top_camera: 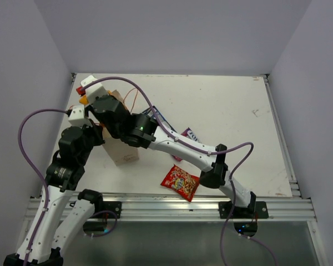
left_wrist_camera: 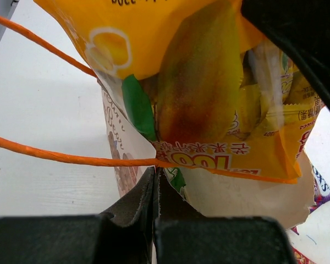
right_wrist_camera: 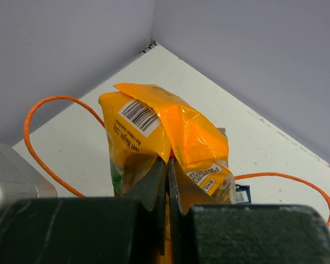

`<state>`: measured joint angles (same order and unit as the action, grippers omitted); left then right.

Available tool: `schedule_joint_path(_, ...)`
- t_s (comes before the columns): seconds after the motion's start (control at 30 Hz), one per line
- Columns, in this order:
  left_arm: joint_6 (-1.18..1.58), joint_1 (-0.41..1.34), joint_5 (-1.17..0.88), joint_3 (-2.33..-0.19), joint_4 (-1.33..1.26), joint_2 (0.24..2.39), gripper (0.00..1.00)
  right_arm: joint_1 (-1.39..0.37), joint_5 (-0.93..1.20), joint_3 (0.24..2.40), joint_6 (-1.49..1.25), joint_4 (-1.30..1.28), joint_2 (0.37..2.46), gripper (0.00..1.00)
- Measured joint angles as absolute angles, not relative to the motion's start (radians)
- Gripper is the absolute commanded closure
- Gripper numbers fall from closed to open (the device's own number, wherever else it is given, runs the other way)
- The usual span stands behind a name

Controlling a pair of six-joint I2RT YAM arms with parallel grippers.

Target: Place the snacks into the paper bag

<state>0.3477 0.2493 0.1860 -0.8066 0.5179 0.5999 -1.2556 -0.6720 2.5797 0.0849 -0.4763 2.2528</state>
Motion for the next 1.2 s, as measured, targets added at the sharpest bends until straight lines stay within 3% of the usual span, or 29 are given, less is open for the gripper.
schedule_joint_path(0.3, 0.347, 0.249, 0.185, -0.805, 0.519, 0.592, 1.00, -1.281, -0.686, 2.585, 0.068, -0.416, 2.253, 0.98)
schedule_joint_path(0.4, 0.347, 0.249, 0.184, -0.805, 0.521, 0.592, 1.00, -1.295, -0.696, 2.570, 0.057, -0.408, 2.253, 0.77)
schedule_joint_path(0.43, 0.348, 0.249, 0.183, -0.805, 0.521, 0.592, 1.00, -1.301, -0.698, 2.558, 0.054, -0.403, 2.253, 0.59)
schedule_joint_path(0.5, 0.371, 0.245, 0.202, -0.804, 0.523, 0.590, 1.00, -1.312, -0.727, 2.538, 0.047, -0.399, 2.253, 0.35)
schedule_joint_path(0.6, 0.394, 0.233, 0.231, -0.804, 0.524, 0.580, 1.00, -1.315, -0.767, 2.538, 0.075, -0.393, 2.243, 0.22)
schedule_joint_path(0.8, 0.392, 0.235, 0.231, -0.801, 0.530, 0.582, 1.00, -1.375, -0.833, 2.538, 0.203, -0.339, 2.187, 0.15)
schedule_joint_path(0.9, 0.373, 0.243, 0.215, -0.801, 0.528, 0.585, 1.00, -1.441, -0.867, 2.435, 0.253, -0.291, 2.074, 0.13)
schedule_joint_path(1.07, 0.356, 0.249, 0.205, -0.801, 0.524, 0.587, 1.00, -1.475, -0.951, 2.000, 0.220, -0.227, 1.759, 0.11)
schedule_joint_path(1.2, 0.355, 0.249, 0.205, -0.801, 0.519, 0.595, 1.00, -1.327, -0.965, 1.664, -0.037, -0.337, 1.573, 0.13)
